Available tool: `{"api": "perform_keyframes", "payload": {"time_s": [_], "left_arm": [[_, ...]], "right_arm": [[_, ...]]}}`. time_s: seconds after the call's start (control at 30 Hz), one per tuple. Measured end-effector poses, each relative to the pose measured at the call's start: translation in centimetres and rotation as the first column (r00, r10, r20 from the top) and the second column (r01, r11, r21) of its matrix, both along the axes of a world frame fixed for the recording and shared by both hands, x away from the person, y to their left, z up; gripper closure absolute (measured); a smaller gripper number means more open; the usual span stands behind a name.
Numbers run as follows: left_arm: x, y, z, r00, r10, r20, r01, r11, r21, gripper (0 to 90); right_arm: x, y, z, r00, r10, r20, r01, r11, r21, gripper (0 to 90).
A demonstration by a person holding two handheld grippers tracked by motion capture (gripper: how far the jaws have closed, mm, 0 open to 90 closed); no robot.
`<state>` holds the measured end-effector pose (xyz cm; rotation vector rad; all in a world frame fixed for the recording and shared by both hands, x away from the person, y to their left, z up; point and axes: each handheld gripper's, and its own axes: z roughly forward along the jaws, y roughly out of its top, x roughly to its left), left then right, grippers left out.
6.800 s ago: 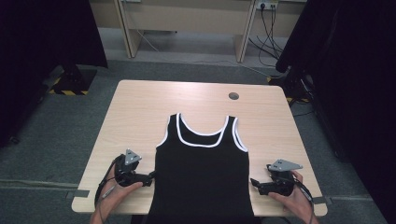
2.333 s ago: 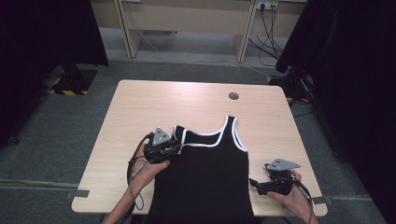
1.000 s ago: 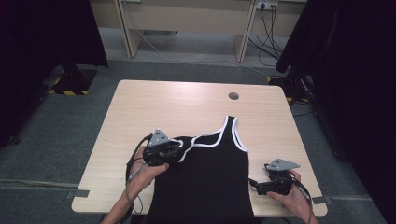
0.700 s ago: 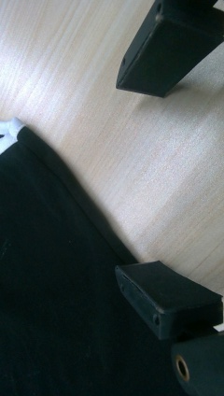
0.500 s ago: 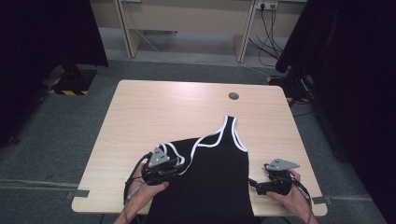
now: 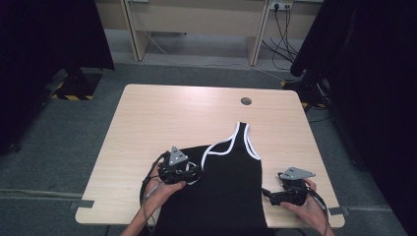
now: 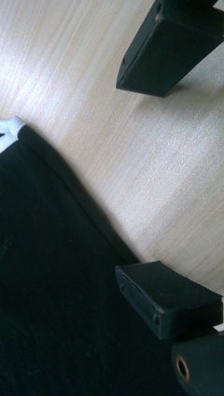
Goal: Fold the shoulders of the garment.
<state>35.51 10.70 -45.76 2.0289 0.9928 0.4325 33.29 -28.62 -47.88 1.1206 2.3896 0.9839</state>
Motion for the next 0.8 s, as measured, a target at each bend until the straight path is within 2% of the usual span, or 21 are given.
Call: {"api": "perform_keyframes", "payload": {"time_s": [0.2,0.3,0.57,0.63,0.7,0.8], "left_arm": [[-0.3,0.3,-1.8,0.9997,0.003,-0.024,-0.002,0.9989,0.048,52.9],[-0.6,0.5,-1.8,0.9998,0.009,-0.017,-0.009,0.9994,0.034,50.9],[-1.4,1.5,-0.3,0.9994,0.025,0.023,-0.025,0.9996,-0.01,39.3],[-1.6,1.9,-0.2,0.9992,0.035,0.017,-0.034,0.9986,-0.041,34.8],[-1.7,2.4,-0.3,0.9992,0.041,0.003,-0.041,0.9986,-0.032,28.7],[-2.0,3.1,-0.5,0.9986,0.05,-0.013,-0.051,0.9982,-0.031,23.2]], "right_arm": [[0.0,0.0,0.0,1.0,-0.001,-0.001,0.001,1.0,0.001,10.6],[0.0,0.1,0.0,1.0,-0.001,-0.001,0.001,1.0,0.001,10.6],[0.1,0.0,0.0,1.0,0.009,-0.004,-0.009,1.0,-0.002,10.1],[0.1,0.1,0.2,0.9998,0.012,-0.018,-0.012,1.0,-0.011,10.2],[0.2,0.1,0.3,0.9997,0.011,-0.024,-0.011,1.0,-0.015,11.0],[0.5,-0.1,0.5,0.9991,0.0,-0.043,0.0,1.0,0.011,13.8]]}}
